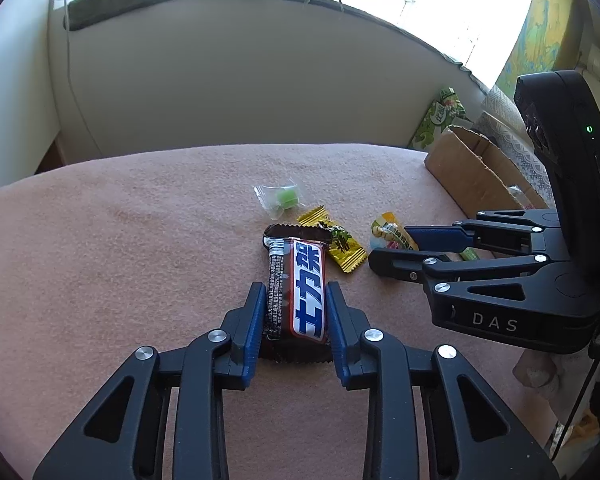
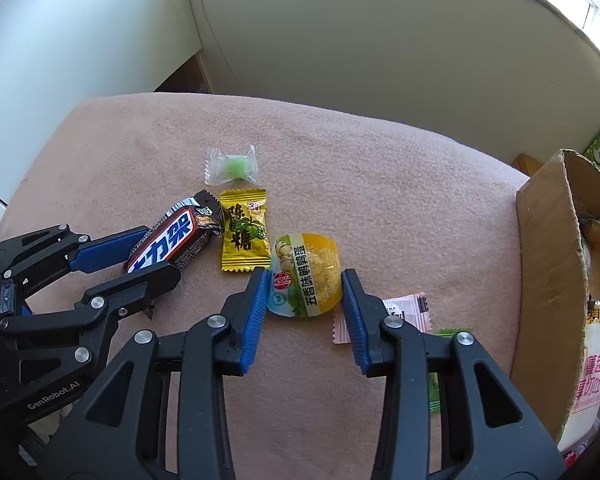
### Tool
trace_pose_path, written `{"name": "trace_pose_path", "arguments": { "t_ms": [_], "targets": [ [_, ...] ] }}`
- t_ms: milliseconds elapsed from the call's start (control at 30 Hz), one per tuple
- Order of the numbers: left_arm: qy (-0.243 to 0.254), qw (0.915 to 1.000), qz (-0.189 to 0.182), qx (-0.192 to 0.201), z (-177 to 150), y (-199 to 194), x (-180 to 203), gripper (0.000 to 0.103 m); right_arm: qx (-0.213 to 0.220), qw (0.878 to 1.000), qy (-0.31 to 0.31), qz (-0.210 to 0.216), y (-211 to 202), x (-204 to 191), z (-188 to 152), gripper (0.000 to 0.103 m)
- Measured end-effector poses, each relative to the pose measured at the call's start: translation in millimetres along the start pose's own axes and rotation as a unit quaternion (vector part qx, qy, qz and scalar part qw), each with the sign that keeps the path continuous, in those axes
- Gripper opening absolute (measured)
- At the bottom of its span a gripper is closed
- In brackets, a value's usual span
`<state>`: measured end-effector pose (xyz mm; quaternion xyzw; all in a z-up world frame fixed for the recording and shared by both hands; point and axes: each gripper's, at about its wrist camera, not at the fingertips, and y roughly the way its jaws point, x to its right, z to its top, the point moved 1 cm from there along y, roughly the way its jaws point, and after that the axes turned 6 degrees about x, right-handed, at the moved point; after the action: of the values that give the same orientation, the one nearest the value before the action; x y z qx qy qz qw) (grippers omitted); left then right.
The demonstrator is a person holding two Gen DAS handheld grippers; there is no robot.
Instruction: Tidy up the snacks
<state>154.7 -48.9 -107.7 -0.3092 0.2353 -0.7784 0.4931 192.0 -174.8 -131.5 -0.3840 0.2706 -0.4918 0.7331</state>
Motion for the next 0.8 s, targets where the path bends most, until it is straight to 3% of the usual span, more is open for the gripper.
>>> {"name": "trace_pose_path", "arguments": {
  "t_ms": [300, 800],
  "targets": [
    [-0.005, 0.9999, 0.007, 0.011, 0, -8, -3, 0.027, 0.026, 1.0, -0.006, -0.002, -21, -2, -7, 0.035],
    [0.027, 0.9983, -0.009, 0.05, 3, -45, 33, 0.027, 0.096, 0.995, -0.002, 0.006, -105, 16, -25, 0.035]
  ]
}}
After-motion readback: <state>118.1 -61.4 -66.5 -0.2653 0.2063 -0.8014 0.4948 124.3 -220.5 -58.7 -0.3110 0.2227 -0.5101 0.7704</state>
